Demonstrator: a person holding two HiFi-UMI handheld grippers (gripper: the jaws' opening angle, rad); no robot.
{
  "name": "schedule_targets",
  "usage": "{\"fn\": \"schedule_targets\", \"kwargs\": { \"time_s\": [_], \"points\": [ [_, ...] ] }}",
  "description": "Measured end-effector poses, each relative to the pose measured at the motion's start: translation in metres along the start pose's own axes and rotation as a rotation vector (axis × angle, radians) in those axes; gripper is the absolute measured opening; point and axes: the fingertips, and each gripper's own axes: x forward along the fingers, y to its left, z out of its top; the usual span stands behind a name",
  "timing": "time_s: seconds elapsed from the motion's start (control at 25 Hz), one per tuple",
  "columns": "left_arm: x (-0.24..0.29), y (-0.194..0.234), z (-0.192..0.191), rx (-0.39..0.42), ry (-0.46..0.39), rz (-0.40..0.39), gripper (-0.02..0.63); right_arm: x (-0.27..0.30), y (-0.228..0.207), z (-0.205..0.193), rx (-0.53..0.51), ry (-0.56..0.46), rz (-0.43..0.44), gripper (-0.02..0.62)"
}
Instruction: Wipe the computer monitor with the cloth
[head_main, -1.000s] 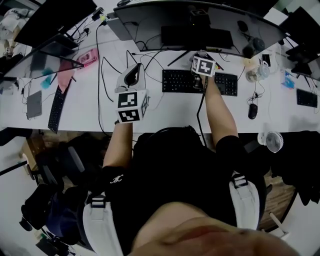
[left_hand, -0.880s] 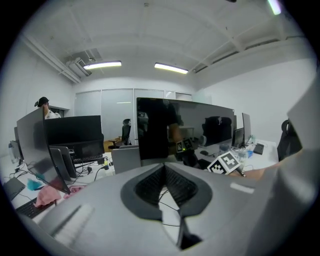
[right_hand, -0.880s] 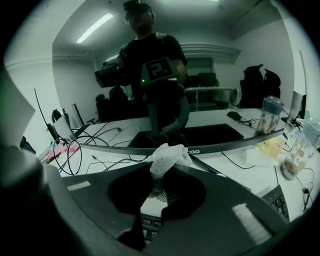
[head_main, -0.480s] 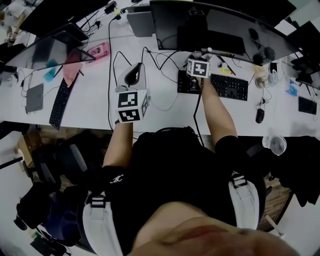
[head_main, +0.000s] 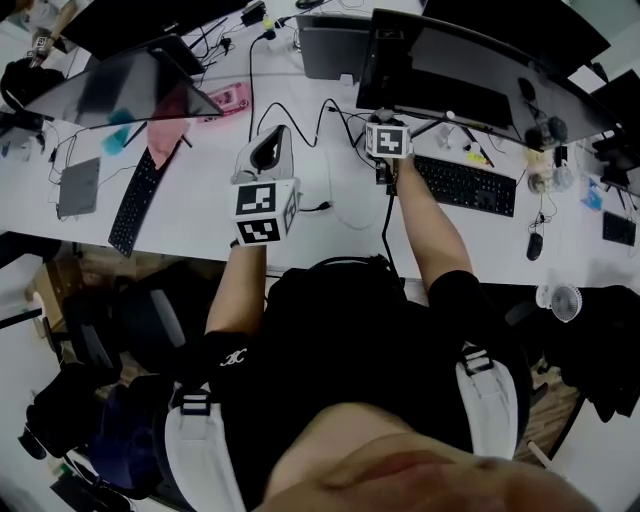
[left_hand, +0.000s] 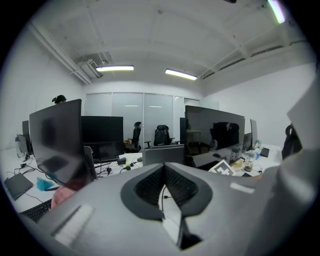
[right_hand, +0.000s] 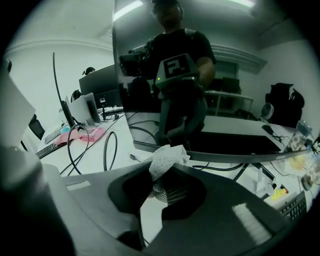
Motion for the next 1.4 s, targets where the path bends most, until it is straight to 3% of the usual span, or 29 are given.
{"fn": "schedule_targets", "kwargs": {
  "time_s": [0.32,0.72,1.4],
  "points": [
    [-0.005,0.030,0.000,-0.029,-0.025,0.000,0.054,0.007,0.075,0.015,-0.103,-0.034,0.092,0.037],
    [0.000,0.036,0.006,-0.043,-0.053,-0.025,0.054,-0.030,0.088,0.068,-0.174,-0.145,0.056,0.037],
    [0.013,0.008,0.020,-0.063,-0.088,-0.091,0.054,-0.185,0.092,0.214,-0.136,-0.654,0.052,0.038]
  ]
}}
